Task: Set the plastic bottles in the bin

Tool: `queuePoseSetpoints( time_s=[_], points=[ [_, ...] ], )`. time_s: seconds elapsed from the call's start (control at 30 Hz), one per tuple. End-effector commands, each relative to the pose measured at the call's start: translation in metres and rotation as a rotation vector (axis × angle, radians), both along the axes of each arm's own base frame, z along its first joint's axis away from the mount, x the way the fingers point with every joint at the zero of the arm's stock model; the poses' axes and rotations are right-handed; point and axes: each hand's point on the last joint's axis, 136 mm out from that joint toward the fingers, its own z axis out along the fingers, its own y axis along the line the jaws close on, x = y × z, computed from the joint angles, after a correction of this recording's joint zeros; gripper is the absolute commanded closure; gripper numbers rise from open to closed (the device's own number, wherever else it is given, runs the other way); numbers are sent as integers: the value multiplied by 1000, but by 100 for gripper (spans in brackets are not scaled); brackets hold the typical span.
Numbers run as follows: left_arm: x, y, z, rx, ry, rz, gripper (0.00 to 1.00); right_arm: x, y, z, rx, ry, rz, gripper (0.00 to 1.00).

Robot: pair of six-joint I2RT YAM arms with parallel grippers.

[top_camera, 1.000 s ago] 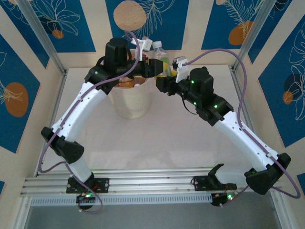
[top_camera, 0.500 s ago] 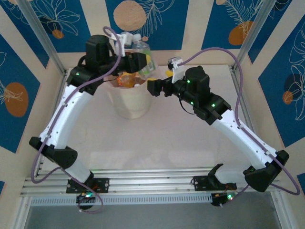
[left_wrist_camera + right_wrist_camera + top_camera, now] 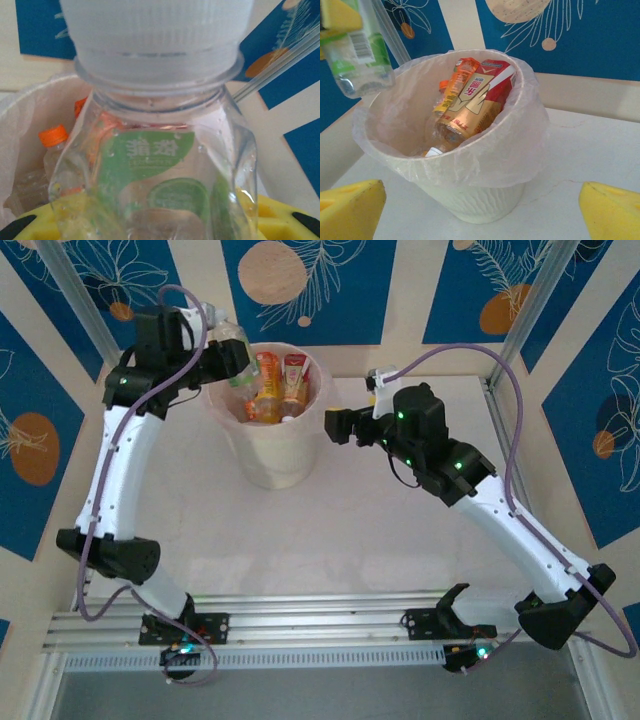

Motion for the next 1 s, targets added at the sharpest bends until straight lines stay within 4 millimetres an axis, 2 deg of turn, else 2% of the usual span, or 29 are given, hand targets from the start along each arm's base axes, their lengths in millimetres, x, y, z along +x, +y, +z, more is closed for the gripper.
queuePoseSetpoints(
  time_s=[0.0,0.27,0.5,0.7,0.87,0.97],
  points=[
    [11,3,-14,32,42,0,60,-2,-10,-3,0,7,-41,1],
    [24,8,-55,81,158,15,52,-1,-11,-13,-12,30,-55,1],
    [23,6,-75,72,217,-1,41,3,-9,-19,-20,45,-61,1],
    [21,9,-83,80,236,8,33,5,-8,-21,-24,52,-66,1],
    [20,22,-79,121,217,62,23,7,-6,-23,-27,57,-63,1],
    [18,25,-76,138,208,76,21,7,-5,-24,-28,58,-63,1]
  ],
)
